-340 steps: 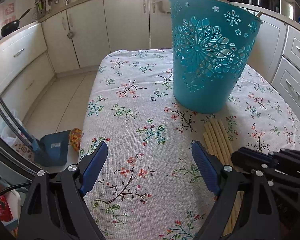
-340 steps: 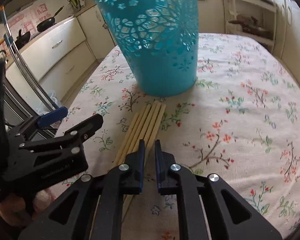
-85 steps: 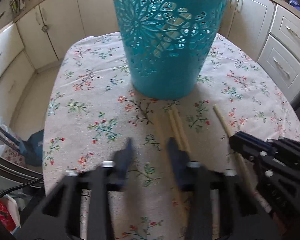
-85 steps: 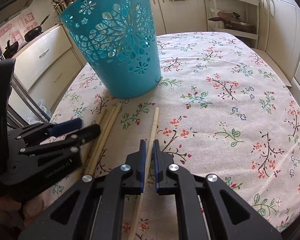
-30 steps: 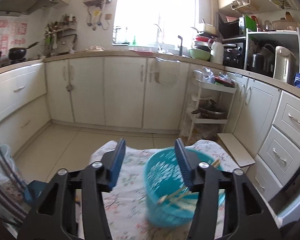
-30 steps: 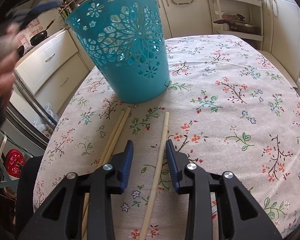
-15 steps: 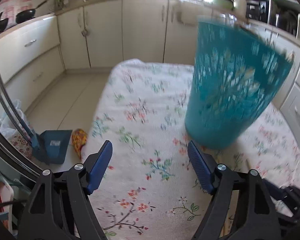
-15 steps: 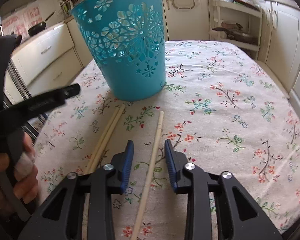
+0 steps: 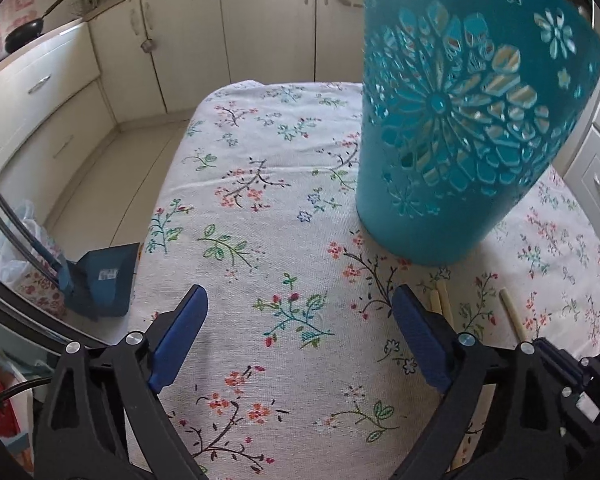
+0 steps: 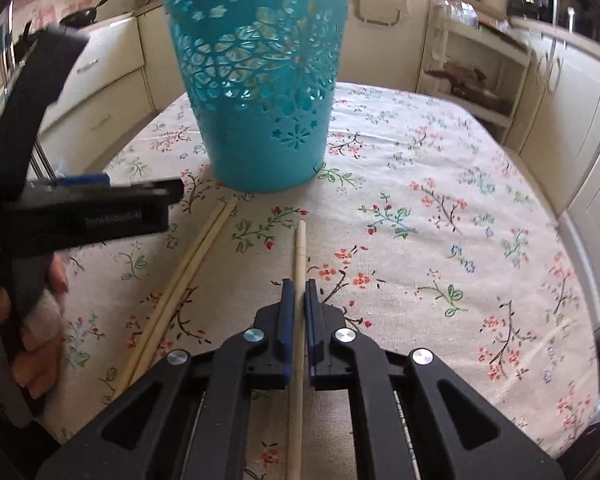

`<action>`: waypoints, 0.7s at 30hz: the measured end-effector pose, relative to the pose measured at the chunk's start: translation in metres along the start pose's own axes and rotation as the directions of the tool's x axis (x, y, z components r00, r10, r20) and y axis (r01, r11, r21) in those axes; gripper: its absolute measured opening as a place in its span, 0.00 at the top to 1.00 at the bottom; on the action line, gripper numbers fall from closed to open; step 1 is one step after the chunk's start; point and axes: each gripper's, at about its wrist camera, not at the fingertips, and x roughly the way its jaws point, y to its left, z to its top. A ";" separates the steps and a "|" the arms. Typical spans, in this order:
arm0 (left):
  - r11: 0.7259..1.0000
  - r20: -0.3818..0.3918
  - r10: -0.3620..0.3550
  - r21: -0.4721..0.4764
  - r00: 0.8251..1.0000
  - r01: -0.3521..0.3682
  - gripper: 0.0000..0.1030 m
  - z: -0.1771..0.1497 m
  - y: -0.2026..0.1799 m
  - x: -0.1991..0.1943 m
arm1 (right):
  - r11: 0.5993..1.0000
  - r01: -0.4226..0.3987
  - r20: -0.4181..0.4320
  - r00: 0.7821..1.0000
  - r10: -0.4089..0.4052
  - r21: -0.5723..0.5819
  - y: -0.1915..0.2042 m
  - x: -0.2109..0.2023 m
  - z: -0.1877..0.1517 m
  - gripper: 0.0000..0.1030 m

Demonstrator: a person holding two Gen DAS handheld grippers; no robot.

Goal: Organize utensils
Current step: 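Grasp a chopstick with the right gripper and release it into the basket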

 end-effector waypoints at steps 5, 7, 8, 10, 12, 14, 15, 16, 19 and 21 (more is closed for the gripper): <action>1.000 -0.019 0.003 0.007 1.000 -0.003 0.12 0.000 -0.001 0.003 | 0.983 -0.141 0.004 0.990 0.141 0.121 -0.016 -0.009 0.001 0.94; 1.000 -0.022 0.003 0.005 1.000 -0.002 0.12 0.000 -0.001 0.004 | 0.970 -0.192 0.032 0.981 0.189 0.151 -0.019 -0.019 0.004 0.94; 1.000 -0.023 0.002 0.004 1.000 -0.002 0.12 0.000 -0.001 0.004 | 0.964 -0.211 0.044 0.977 0.206 0.159 -0.019 -0.023 0.005 0.94; 1.000 -0.024 0.003 0.003 1.000 -0.003 0.12 0.000 0.000 0.004 | 0.947 -0.265 0.085 0.964 0.254 0.181 -0.021 -0.036 0.008 0.94; 1.000 -0.025 0.002 0.003 1.000 -0.002 0.12 0.000 0.000 0.003 | 0.930 -0.313 0.131 0.947 0.292 0.194 -0.023 -0.053 0.011 0.94; 1.000 -0.027 0.004 0.004 1.000 -0.004 0.12 0.000 -0.001 0.004 | 0.911 -0.360 0.185 0.927 0.325 0.203 -0.026 -0.072 0.017 0.94; 1.000 -0.028 0.005 0.006 1.000 -0.005 0.12 0.000 -0.001 0.005 | 0.906 -0.373 0.208 0.920 0.332 0.202 -0.026 -0.079 0.021 0.94; 1.000 -0.029 0.006 0.007 1.000 -0.006 0.12 0.000 -0.001 0.005 | 0.902 -0.384 0.234 0.912 0.337 0.199 -0.026 -0.088 0.026 0.94; 1.000 -0.030 0.007 0.008 1.000 -0.007 0.12 0.000 -0.002 0.006 | 0.890 -0.424 0.331 0.875 0.353 0.170 -0.027 -0.118 0.049 0.94; 1.000 -0.032 0.006 0.006 0.999 -0.006 0.12 0.000 -0.002 0.006 | 0.888 -0.438 0.391 0.848 0.357 0.141 -0.025 -0.138 0.066 0.94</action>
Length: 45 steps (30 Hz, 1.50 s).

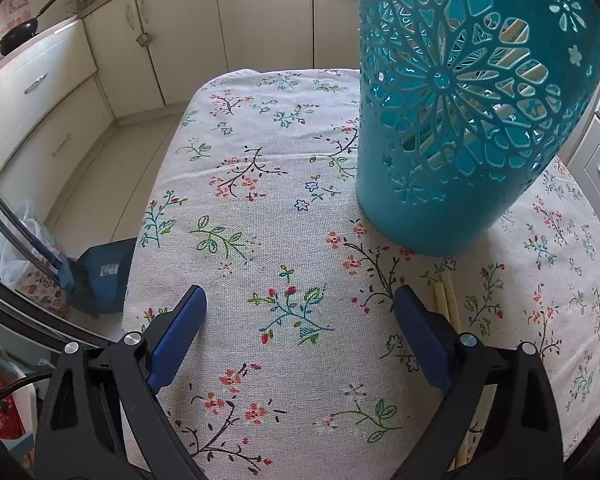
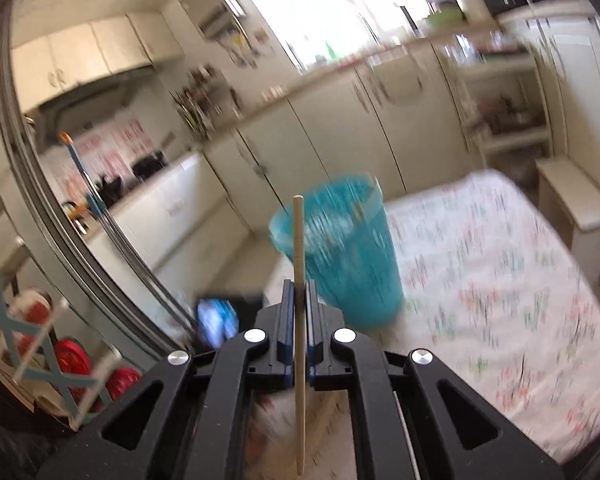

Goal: Organize utensils
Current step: 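Grasp a chopstick with the right gripper and release it into the basket, then move the right gripper back down to the chopsticks beside the basket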

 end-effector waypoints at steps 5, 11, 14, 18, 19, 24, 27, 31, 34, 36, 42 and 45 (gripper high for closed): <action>1.000 -0.003 0.000 0.005 1.000 0.000 0.12 0.000 -0.001 0.001 | 0.998 -0.048 0.149 0.987 0.054 -0.042 0.026 -0.009 0.049 0.94; 1.000 -0.004 0.001 0.006 1.000 0.000 0.12 -0.001 -0.001 0.002 | 0.996 0.025 0.348 0.938 0.004 -0.080 0.047 0.014 0.100 0.94; 1.000 -0.003 -0.001 0.003 1.000 0.001 0.12 -0.001 -0.001 0.002 | 0.990 0.124 0.391 0.916 -0.086 -0.072 0.044 0.046 0.109 0.94; 1.000 -0.003 -0.003 0.002 1.000 0.003 0.12 -0.001 -0.001 0.002 | 0.967 0.241 0.367 0.909 -0.197 -0.078 0.032 0.091 0.099 0.94; 1.000 -0.002 -0.005 0.000 1.000 0.005 0.12 -0.001 -0.001 0.002 | 0.965 0.251 0.340 0.917 -0.209 -0.082 0.029 0.101 0.095 0.94; 1.000 0.001 -0.011 -0.009 1.000 0.011 0.12 -0.002 0.001 0.001 | 0.958 0.263 0.245 0.942 -0.229 -0.115 0.018 0.107 0.062 0.88; 1.000 0.001 -0.011 -0.009 1.000 0.011 0.12 -0.002 0.002 0.001 | 0.957 0.252 0.229 0.949 -0.216 -0.143 0.024 0.091 0.047 0.85; 1.000 0.000 -0.009 -0.015 1.000 0.009 0.12 -0.001 0.003 0.001 | 0.956 0.244 0.208 0.956 -0.208 -0.163 0.029 0.065 0.018 0.77; 1.000 0.000 -0.006 -0.016 1.000 0.006 0.12 -0.001 0.004 0.001 | 0.952 0.255 0.144 0.962 -0.232 -0.167 0.025 0.050 -0.019 0.76; 1.000 -0.001 -0.003 -0.015 1.000 0.003 0.12 -0.001 0.005 0.002 | 0.949 0.263 0.058 0.965 -0.256 -0.175 0.017 0.053 -0.045 0.76; 0.999 0.014 0.012 -0.037 1.000 -0.011 0.12 -0.001 0.008 0.000 | 0.948 0.279 -0.196 0.932 -0.305 -0.151 -0.012 0.089 -0.090 0.76; 0.996 0.039 0.012 -0.092 0.999 -0.008 0.12 -0.002 0.018 -0.005 | 0.950 0.270 -0.252 0.919 -0.303 -0.159 -0.015 0.105 -0.095 0.76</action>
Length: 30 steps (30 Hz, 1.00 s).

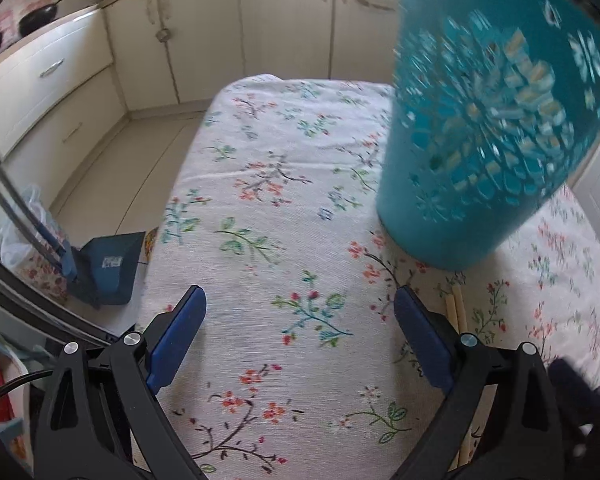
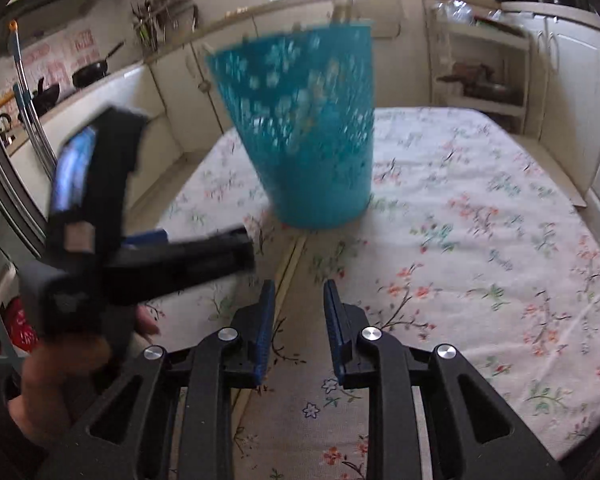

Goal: Organize utensils
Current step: 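Move the right gripper back down to the chopsticks beside the basket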

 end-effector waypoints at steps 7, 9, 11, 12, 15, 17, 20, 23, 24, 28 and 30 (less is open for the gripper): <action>0.997 0.016 -0.017 -0.073 1.000 0.018 0.12 0.000 0.013 -0.003 | 1.000 0.012 -0.062 0.998 -0.013 -0.013 0.005 0.026 0.001 0.78; 0.997 0.017 -0.019 -0.070 1.000 0.020 0.12 0.000 0.013 -0.003 | 1.000 0.021 -0.075 0.997 -0.022 -0.018 0.002 0.031 -0.002 0.79; 0.997 0.017 -0.020 -0.070 1.000 0.022 0.12 0.000 0.012 -0.003 | 0.999 0.026 -0.086 0.996 -0.028 -0.021 0.003 0.033 -0.004 0.79; 0.997 0.018 -0.022 -0.071 1.000 0.023 0.12 0.000 0.012 -0.003 | 0.999 0.028 -0.090 0.996 -0.030 -0.023 0.003 0.034 -0.005 0.79; 0.997 0.018 -0.024 -0.074 1.000 0.026 0.12 0.000 0.011 -0.004 | 0.999 0.028 -0.093 0.995 -0.031 -0.033 0.005 0.035 -0.007 0.79; 0.997 0.018 -0.025 -0.074 1.000 0.026 0.12 0.000 0.011 -0.004 | 0.999 0.029 -0.092 0.995 -0.033 -0.042 0.007 0.036 -0.007 0.79; 0.997 0.018 -0.025 -0.073 1.000 0.026 0.12 0.000 0.012 -0.003 | 0.999 0.018 -0.091 0.996 -0.022 -0.035 0.006 0.036 -0.007 0.79; 0.997 0.020 -0.025 -0.078 1.000 0.026 0.12 0.000 0.011 -0.003 | 1.000 -0.004 -0.072 0.997 0.002 -0.027 0.007 0.031 -0.006 0.79; 0.997 0.020 -0.024 -0.079 1.000 0.026 0.12 0.000 0.012 -0.003 | 1.000 -0.008 -0.071 0.997 0.006 -0.027 0.008 0.030 -0.006 0.79; 0.997 0.020 -0.024 -0.079 1.000 0.026 0.12 0.000 0.011 -0.003 | 0.999 -0.004 -0.082 0.997 0.000 -0.047 0.011 0.035 -0.008 0.79; 0.996 0.020 -0.025 -0.081 0.999 0.027 0.12 0.000 0.012 -0.003 | 0.999 0.003 -0.085 0.996 -0.007 -0.053 0.011 0.035 -0.007 0.79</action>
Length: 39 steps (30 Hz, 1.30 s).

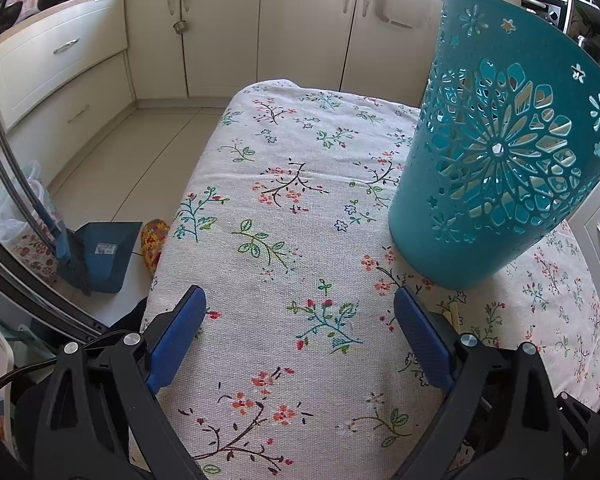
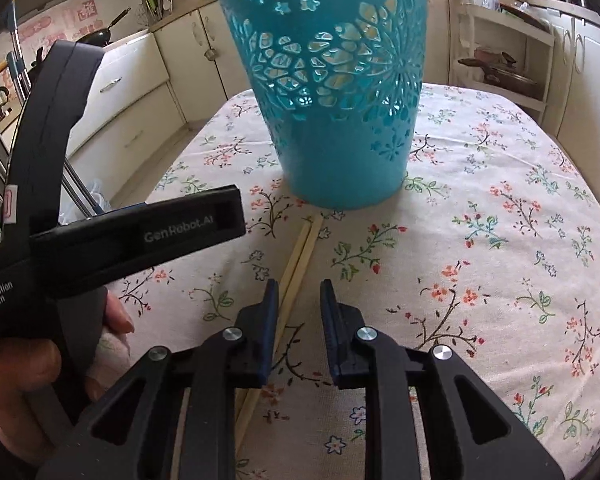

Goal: Organize utensils
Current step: 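Move the right gripper back down to the chopsticks beside the basket, then grasp a wooden chopstick with the left gripper and drop it into the basket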

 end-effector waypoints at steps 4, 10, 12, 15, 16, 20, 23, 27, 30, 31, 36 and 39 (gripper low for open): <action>1.000 0.000 -0.002 -0.002 1.000 0.002 0.12 0.000 0.000 0.000 | 1.000 -0.004 -0.011 1.000 0.004 0.015 -0.008 0.000 0.000 0.81; 1.000 0.002 -0.016 0.002 1.000 0.016 0.12 0.000 -0.001 0.000 | 0.998 0.034 -0.034 0.999 -0.036 -0.054 -0.004 -0.002 0.000 0.89; 0.998 0.003 -0.060 0.037 0.998 0.059 0.12 -0.001 -0.005 -0.001 | 0.997 0.034 -0.050 0.998 -0.038 -0.074 -0.007 -0.005 -0.001 0.89; 0.976 -0.048 -0.143 0.157 0.989 0.149 0.12 -0.006 -0.023 -0.002 | 0.996 0.048 -0.064 0.997 -0.053 -0.077 -0.020 -0.013 -0.005 0.90; 0.963 -0.068 -0.160 0.209 0.985 0.171 0.12 -0.011 -0.032 -0.004 | 0.997 0.050 -0.068 0.996 -0.055 -0.064 -0.026 -0.016 -0.007 0.90; 0.947 -0.112 -0.146 0.271 0.983 0.172 0.12 -0.026 -0.053 -0.006 | 0.998 0.049 -0.059 0.997 -0.047 0.025 -0.048 -0.024 -0.012 0.90; 0.946 -0.125 -0.089 0.299 0.988 0.123 0.12 -0.030 -0.065 -0.003 | 0.996 0.042 -0.052 0.998 -0.038 0.075 -0.058 -0.026 -0.011 0.90; 0.949 -0.112 -0.075 0.298 0.991 0.106 0.24 -0.029 -0.072 -0.002 | 0.995 0.034 -0.045 0.999 -0.030 0.093 -0.062 -0.027 -0.011 0.88; 0.946 -0.096 -0.090 0.304 0.991 0.116 0.53 -0.030 -0.071 -0.007 | 0.994 0.027 -0.035 0.999 -0.024 0.104 -0.064 -0.026 -0.010 0.88; 0.944 -0.097 -0.098 0.306 0.990 0.123 0.68 -0.030 -0.072 -0.008 | 0.994 0.025 -0.032 0.999 -0.022 0.108 -0.065 -0.025 -0.010 0.88; 0.942 -0.171 -0.175 0.259 0.970 0.215 0.95 -0.026 -0.061 -0.010 | 0.993 0.011 -0.023 1.000 -0.009 0.119 -0.066 -0.026 -0.010 0.87; 0.940 -0.226 -0.227 0.203 0.947 0.273 0.96 -0.024 -0.044 -0.014 | 0.992 -0.004 -0.021 1.000 0.007 0.128 -0.066 -0.027 -0.010 0.83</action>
